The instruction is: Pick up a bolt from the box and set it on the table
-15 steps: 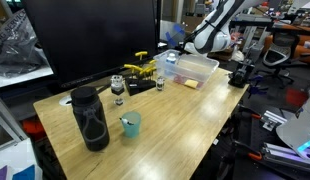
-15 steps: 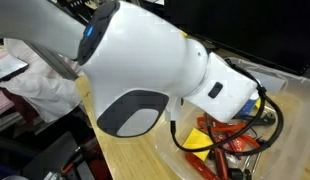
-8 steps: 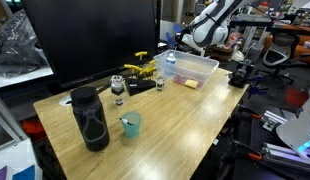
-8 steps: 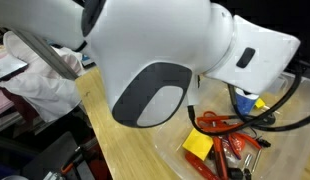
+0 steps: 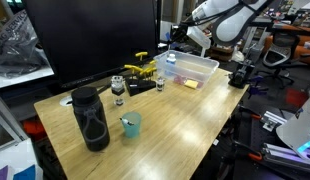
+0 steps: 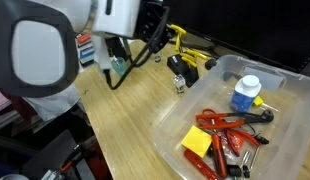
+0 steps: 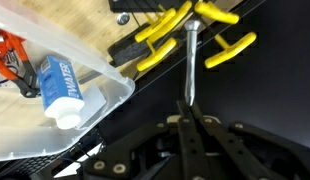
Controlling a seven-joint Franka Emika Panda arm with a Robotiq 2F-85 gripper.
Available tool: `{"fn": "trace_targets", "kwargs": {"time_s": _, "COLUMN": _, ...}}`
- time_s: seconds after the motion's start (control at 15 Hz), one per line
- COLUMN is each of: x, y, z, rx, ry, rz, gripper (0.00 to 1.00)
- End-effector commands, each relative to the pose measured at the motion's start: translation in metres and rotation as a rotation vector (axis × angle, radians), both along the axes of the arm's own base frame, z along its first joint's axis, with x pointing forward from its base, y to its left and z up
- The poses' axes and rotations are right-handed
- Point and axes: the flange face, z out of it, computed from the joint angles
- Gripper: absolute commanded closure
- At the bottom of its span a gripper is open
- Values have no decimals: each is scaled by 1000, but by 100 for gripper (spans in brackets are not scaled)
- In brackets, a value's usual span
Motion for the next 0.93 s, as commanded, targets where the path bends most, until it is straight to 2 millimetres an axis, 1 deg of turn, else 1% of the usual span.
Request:
{"fn": "trace_targets", "kwargs": {"time_s": 0.0, "x": -27, "y": 19, "z": 0, "rx": -2, "ry": 29, "rz": 22, "gripper": 99}}
{"fn": "trace_targets", "kwargs": {"time_s": 0.13, "x": -34, "y": 29, "z": -12, "rx": 0, "ry": 59, "rz": 54, "gripper": 99}}
{"fn": "trace_targets", "kwargs": {"time_s": 0.2, "x": -36, "y": 33, "z": -21, "rx": 2, "ry": 82, "rz": 70, "gripper": 99}}
{"fn": "trace_targets", "kwargs": {"time_s": 0.47, "x": -40, "y": 49, "z": -69, "rx": 23, "ry": 206, "rz": 130, "gripper": 99}}
{"fn": "trace_targets", "kwargs": {"time_s": 0.6, "x": -43, "y": 52, "z": -90, "rx": 42, "ry": 259, "rz": 143, "gripper": 99}}
{"fn": "trace_targets", "kwargs": {"time_s": 0.87, "x": -47, "y": 53, "z": -130, "rx": 91, "ry": 357, "rz": 142, "gripper": 99}}
